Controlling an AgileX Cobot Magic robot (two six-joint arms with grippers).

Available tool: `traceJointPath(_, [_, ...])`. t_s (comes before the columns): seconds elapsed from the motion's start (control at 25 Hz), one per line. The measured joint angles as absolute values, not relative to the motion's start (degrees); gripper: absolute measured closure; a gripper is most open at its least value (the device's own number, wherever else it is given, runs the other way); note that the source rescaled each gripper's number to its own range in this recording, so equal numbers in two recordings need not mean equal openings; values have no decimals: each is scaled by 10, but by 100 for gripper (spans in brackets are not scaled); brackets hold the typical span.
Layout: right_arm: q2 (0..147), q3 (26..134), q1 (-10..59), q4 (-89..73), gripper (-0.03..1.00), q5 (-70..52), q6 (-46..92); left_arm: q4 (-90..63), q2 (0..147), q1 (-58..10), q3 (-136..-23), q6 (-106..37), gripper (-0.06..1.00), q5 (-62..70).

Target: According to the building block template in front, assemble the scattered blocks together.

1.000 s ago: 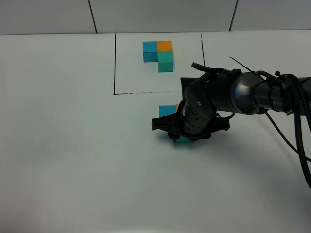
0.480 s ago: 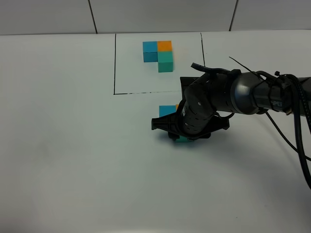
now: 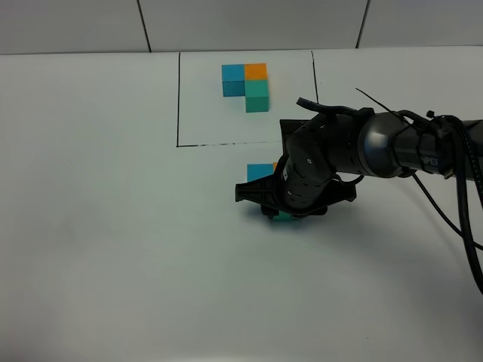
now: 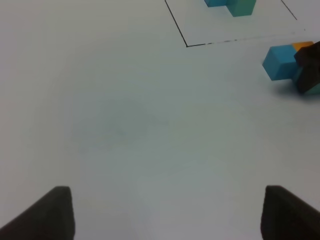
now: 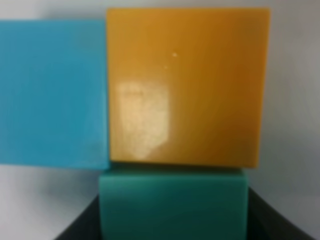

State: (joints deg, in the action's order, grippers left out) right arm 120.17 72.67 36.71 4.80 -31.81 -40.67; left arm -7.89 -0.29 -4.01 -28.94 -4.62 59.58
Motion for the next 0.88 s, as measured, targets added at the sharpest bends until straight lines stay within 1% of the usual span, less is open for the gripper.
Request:
traceJointPath(0.44, [1204,728,367,49,96,-319,-407,-79,-3,-40,-289,-46,26,596])
traceJointPath(0.52, [1204,728,367,49,92,-319,-406,-79,-3,-40,-289,-46,26,596])
traceJointPath(0.56, [1204,728,367,48,88,-319,-402,-79,-3,-40,-289,-46,26,596])
traceJointPath(0.64, [1204,729,368,45,73,-316,-398,-79,-3,-40,-289,-46,26,596])
traceJointPath(0.76, [1205,731,368,50,42,-305,-387,-79,-3,-40,-289,-46,26,596])
traceJointPath(0.88, [1205,731,368,54,16,-297,-375,-79,-3,-40,-289,-46,26,596])
